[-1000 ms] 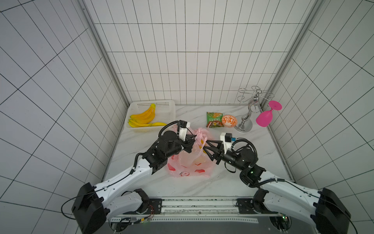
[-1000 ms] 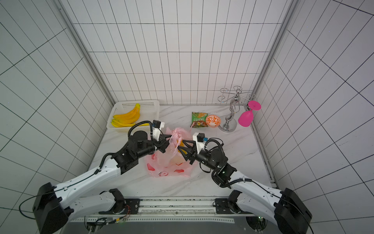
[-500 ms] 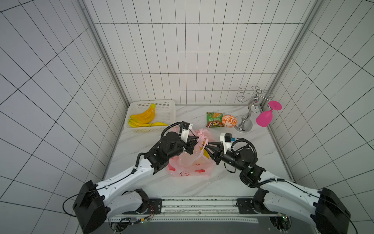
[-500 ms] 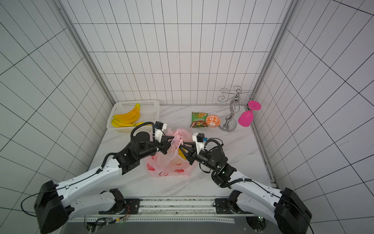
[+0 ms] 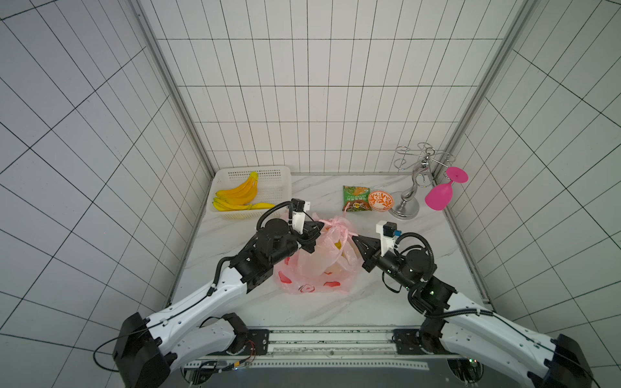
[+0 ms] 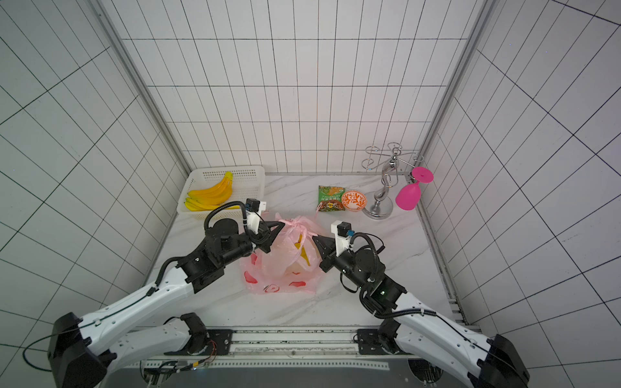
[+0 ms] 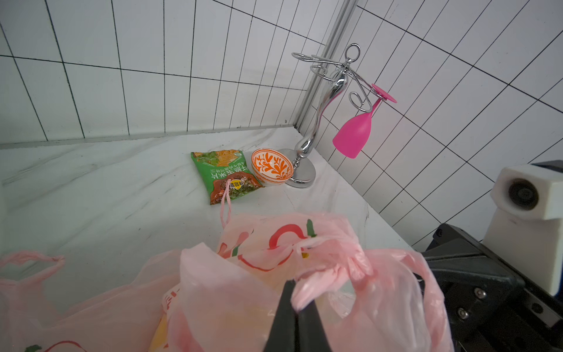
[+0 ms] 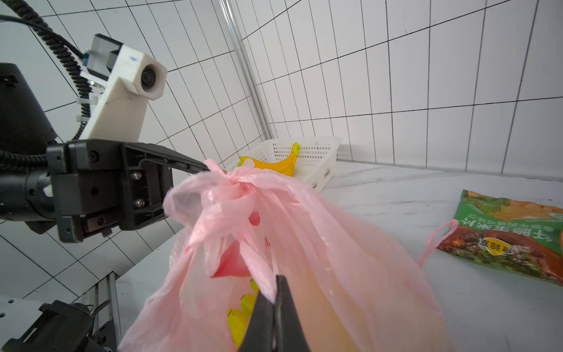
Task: Place the banana into a plastic bag & tie a knot
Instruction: Tie the plastic bag at the center of the board.
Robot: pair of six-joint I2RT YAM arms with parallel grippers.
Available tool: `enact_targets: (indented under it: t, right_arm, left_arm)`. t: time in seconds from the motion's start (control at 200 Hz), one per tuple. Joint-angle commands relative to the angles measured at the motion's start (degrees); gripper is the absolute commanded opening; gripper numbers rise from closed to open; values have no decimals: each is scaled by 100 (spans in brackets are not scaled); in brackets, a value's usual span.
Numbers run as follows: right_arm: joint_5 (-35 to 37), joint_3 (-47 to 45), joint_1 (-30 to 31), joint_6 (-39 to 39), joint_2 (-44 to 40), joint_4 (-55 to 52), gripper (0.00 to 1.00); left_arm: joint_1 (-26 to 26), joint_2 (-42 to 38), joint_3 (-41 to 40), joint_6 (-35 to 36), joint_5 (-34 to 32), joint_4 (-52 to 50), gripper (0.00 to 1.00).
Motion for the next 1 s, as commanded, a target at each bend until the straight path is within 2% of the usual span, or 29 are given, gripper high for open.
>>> enact_targets:
  t: [0.0,0.195,0.44,0.565,0.665,0.775,0.994]
  right_arm:
    - [605,392,-100,-251,-98,-707,0]
    - [1136,759,-165,-578,-3,-1143,0]
    - [1560,1778,-492,-1121,406,-1633,0]
    - [1658,2027,-818,-1141,756,-1941,0]
    - [1672,1738,-977,-880,821,-2104,0]
    - [1830,955,-1154,-439,566,-2094,0]
    - [1533,-102,-1752,344,524,-2066,0]
  left_arm:
    - [199,-94,105,-8,-212,15,0]
    - [446,-172,260,-96,-411,-100,0]
    - [1410,-292,342,-486,-370,-44,0]
    - [1736,-323,77,-727,-482,-60,0]
    - [1902,-378,-508,-1089,-470,-12,0]
    - [2076,-435,-1332,-1362,-479,247,0]
    - [3108,-276,-2425,-1934,161,875,0]
